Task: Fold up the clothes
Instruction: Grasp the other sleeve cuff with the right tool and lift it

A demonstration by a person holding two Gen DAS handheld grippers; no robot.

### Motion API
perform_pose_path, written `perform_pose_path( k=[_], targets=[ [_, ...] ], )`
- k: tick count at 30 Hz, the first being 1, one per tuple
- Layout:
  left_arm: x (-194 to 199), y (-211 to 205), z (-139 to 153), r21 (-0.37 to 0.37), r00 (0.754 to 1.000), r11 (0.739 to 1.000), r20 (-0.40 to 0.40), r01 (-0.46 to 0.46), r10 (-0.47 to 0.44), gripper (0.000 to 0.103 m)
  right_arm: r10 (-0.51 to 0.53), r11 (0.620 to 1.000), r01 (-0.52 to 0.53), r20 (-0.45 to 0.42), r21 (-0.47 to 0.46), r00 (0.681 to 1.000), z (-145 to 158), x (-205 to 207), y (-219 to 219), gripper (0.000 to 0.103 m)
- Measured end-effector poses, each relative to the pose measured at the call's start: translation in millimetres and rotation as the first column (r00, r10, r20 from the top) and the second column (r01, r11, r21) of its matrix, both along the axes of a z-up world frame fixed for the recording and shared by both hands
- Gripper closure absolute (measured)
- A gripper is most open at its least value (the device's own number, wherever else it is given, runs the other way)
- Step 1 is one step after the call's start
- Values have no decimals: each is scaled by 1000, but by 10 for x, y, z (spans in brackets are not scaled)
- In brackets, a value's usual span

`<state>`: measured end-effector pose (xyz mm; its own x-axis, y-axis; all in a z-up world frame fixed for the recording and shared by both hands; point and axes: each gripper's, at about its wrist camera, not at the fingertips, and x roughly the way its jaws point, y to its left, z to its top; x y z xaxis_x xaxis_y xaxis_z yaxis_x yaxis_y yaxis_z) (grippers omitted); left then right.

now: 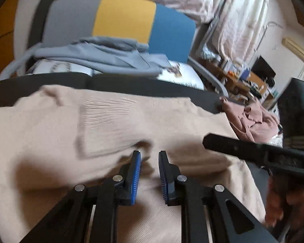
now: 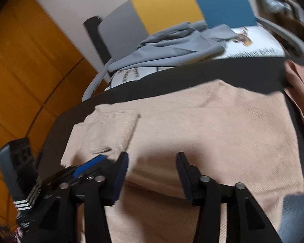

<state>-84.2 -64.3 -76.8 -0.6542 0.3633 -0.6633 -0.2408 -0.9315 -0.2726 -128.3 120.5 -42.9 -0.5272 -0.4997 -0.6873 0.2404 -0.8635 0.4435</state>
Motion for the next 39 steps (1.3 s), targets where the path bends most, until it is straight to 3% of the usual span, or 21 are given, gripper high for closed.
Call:
perform_pose_path(
  k=[3, 7, 8, 11, 13, 14, 15, 17, 19, 21, 24, 28, 30, 32, 37, 39],
  targets=[
    [179, -378, 44, -48, 998, 997, -13, -68, 68, 86, 41, 998, -40, -27, 55, 999, 33, -36, -245, 46],
    [310, -783, -48, -65, 987, 985, 27, -158, 160, 86, 167, 953, -122, -142, 279, 976, 136, 12, -754, 46],
    [330, -867, -77, -55, 983, 982, 37, -180, 182, 86, 221, 920, -148, -169, 363, 961, 141, 28, -927, 46],
    [379, -1035, -145, -17, 972, 975, 78, -222, 223, 86, 381, 736, -193, -163, 649, 910, -21, 49, -1451, 47],
    [414, -1094, -198, 5, 967, 972, 97, -236, 235, 86, 450, 661, -198, -171, 724, 876, -135, 35, -1646, 61],
    [429, -1112, -213, 14, 966, 971, 102, -240, 237, 86, 446, 660, -192, -174, 726, 878, -146, -7, -1661, 84],
    [408, -1124, -213, 19, 966, 971, 105, -238, 235, 86, 440, 662, -186, -176, 726, 880, -154, -50, -1670, 95],
    [341, -1147, -202, 26, 967, 972, 110, -233, 228, 86, 373, 735, -165, -189, 658, 908, -53, -134, -1540, 95],
    [275, -1169, -191, 33, 968, 973, 115, -227, 222, 86, 280, 846, -140, -205, 515, 938, 159, -188, -1260, 95],
    [208, -1192, -181, 41, 969, 974, 120, -221, 215, 85, 186, 931, -106, -203, 350, 961, 359, -249, -998, 96],
    [108, -1226, -165, 52, 970, 976, 128, -213, 205, 85, 66, 996, -54, -178, 69, 982, 636, -312, -644, 96],
    [-75, -1269, -178, 3, 965, 974, 135, -227, 224, 85, -35, 996, 17, -208, -88, 977, 928, -296, -356, 96],
    [-170, -1305, -177, -23, 961, 970, 132, -242, 243, 85, -44, 998, 30, -232, -64, 972, 988, -288, -306, 96],
    [-248, -1449, -167, 6, 945, 952, 125, -306, 303, 85, -49, 999, 43, -233, -30, 971, 944, -276, -284, 96],
    [-178, -1824, -243, 148, 887, 877, 152, -457, 437, 86, -109, 992, 115, -131, 42, 985, 424, -267, -42, 96],
    [-105, -1934, -290, 191, 868, 848, 164, -494, 468, 86, -134, 989, 136, -37, 52, 990, 74, -330, 121, 96]
  ],
)
